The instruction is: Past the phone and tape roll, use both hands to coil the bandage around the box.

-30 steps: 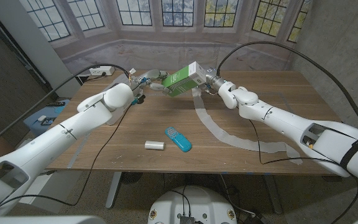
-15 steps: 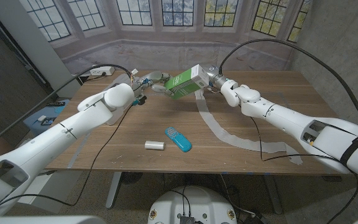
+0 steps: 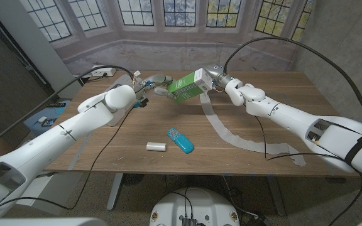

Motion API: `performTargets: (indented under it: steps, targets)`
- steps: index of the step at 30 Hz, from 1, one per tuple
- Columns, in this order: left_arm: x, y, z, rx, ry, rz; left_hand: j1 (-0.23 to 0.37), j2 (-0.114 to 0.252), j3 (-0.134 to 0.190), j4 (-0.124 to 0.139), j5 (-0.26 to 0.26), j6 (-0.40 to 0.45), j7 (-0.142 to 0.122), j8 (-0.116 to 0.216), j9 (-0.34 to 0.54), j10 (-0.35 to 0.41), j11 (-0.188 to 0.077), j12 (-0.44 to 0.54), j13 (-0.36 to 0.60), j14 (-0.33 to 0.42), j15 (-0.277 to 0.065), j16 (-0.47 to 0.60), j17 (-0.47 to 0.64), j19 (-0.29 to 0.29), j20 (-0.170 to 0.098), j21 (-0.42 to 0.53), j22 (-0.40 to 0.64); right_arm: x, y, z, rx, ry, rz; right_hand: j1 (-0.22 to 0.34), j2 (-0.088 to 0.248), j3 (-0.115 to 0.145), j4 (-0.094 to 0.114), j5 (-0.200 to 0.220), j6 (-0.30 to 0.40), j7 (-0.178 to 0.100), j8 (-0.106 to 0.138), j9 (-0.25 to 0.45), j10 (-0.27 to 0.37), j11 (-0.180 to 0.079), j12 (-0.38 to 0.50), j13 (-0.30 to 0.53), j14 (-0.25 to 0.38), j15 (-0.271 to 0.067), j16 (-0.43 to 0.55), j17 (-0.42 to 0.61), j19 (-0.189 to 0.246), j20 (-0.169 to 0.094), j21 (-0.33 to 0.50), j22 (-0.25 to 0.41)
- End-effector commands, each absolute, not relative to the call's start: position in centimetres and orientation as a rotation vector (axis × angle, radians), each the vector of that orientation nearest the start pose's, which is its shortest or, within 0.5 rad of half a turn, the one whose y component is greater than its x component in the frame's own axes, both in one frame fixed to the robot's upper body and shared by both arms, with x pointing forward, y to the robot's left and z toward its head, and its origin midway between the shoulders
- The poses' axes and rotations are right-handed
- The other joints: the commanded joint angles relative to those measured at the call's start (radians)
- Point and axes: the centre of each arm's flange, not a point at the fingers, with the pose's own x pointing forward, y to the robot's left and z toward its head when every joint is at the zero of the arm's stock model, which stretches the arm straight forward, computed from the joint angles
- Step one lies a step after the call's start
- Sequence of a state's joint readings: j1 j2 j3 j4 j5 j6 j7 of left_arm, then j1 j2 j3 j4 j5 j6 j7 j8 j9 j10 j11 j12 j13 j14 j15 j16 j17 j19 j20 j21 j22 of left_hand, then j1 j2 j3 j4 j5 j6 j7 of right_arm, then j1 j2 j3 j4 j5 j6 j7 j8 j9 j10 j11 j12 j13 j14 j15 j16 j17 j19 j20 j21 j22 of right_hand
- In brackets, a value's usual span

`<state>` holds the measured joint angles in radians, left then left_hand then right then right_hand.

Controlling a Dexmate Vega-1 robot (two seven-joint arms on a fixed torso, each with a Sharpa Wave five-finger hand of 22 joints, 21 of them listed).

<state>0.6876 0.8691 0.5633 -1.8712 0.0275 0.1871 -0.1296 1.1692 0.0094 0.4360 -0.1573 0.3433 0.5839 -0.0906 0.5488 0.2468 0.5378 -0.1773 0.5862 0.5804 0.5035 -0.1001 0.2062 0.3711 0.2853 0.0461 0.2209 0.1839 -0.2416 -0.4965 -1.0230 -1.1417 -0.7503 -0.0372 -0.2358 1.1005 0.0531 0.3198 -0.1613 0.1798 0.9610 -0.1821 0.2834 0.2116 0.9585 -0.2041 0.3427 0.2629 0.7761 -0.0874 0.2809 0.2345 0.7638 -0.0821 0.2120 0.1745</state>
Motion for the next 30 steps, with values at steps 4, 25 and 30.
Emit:
performTargets:
  steps: [4, 25, 30]
  targets:
    - [57.7, 20.5, 7.2, 1.089, -0.585, -0.305, -0.039, 0.043, 0.009, 0.003, 0.002, 0.02, 0.016, 0.236, 0.003, 0.016, -0.017, 0.002, 0.123, -0.007, 0.002, -0.001, 0.001, -0.002, -0.002, -0.004, 0.005, 68.5, -13.1, 11.0, -1.716, -0.894, -0.142, 0.011, 0.005, -0.004, -0.001, -0.001, 0.011, -0.001, 0.008, 0.002, 0.012, 0.0, 0.007, 0.002, 0.012, -0.151, -0.003, 0.006, 0.012, -0.084, 0.004, 0.004]
    - [58.7, 19.4, 7.0, 1.097, -0.566, -0.344, -0.043, 0.044, 0.01, 0.004, 0.001, 0.019, 0.019, 0.241, 0.001, 0.018, -0.014, 0.001, 0.124, -0.007, 0.004, -0.001, 0.0, -0.003, 0.0, -0.004, 0.005, 65.7, -10.3, 12.1, -1.708, -0.99, -0.151, 0.015, 0.005, -0.008, -0.001, -0.001, 0.015, 0.002, 0.007, 0.002, 0.016, 0.001, 0.006, 0.002, 0.016, -0.151, -0.01, 0.007, 0.012, -0.085, 0.003, 0.004]
    - [59.1, 19.6, 7.0, 1.111, -0.547, -0.364, -0.043, 0.044, 0.01, 0.004, 0.0, 0.015, 0.018, 0.241, 0.001, 0.018, -0.014, 0.001, 0.124, -0.008, 0.005, -0.001, 0.0, -0.004, 0.0, -0.004, 0.005, 65.5, -10.0, 12.4, -1.713, -1.005, -0.148, 0.015, 0.006, -0.01, 0.0, -0.001, 0.014, 0.001, 0.006, 0.002, 0.017, 0.0, 0.006, 0.003, 0.018, -0.15, -0.01, 0.008, 0.012, -0.085, 0.003, 0.004]
